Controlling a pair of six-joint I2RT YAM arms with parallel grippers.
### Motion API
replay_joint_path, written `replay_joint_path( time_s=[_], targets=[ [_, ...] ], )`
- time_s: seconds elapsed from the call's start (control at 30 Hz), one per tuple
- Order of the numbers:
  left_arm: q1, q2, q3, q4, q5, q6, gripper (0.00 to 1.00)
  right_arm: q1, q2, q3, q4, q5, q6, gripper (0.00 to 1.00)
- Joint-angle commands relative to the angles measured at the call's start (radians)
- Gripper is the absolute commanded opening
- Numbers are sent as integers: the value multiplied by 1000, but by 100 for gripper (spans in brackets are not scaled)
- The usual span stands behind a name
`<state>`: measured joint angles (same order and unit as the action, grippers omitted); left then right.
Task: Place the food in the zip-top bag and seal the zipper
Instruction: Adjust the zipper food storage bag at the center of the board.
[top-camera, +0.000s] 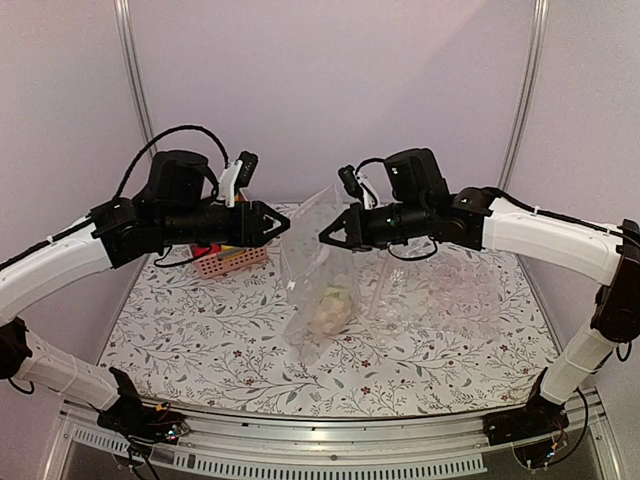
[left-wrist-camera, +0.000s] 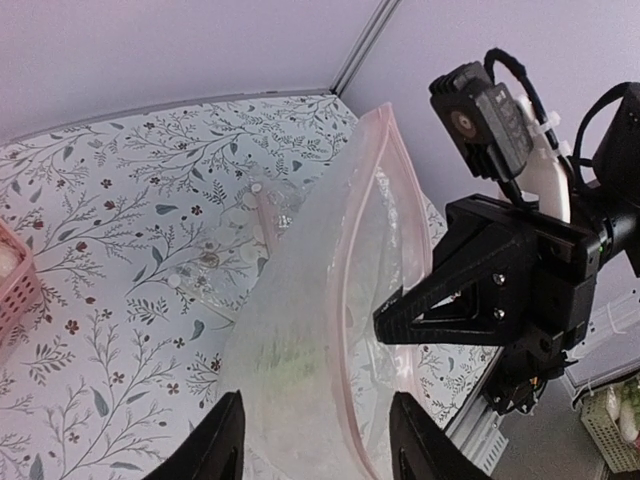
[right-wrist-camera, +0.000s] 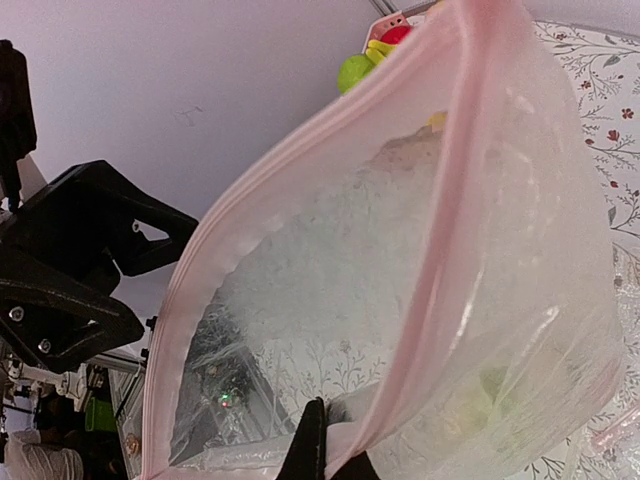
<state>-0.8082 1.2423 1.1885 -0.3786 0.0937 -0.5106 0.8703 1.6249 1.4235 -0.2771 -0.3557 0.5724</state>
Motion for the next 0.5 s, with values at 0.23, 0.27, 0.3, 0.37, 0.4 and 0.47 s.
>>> replay_joint_path(
  time_s=[0.23,0.27,0.3,0.37,0.4,0.47],
  targets=[
    [9,49,51,-14,20,34,17,8,-15,73,-83,26,-64,0],
    [9,55,57,-18,22,37,13,7,-18,81,-88,25,-66,0],
    [9,57,60,-20,23,39,9,8,-19,86,-92,24,-70,0],
    [9,57,63,-17,28,40,5,8,-23,97,-99,18,-76,0],
    [9,55,64,-15,29,42,3,9,-23,105,-101,11,-81,0],
    [9,49,66,-7,28,43,1,8,-23,119,-107,-5,-88,0]
  ],
)
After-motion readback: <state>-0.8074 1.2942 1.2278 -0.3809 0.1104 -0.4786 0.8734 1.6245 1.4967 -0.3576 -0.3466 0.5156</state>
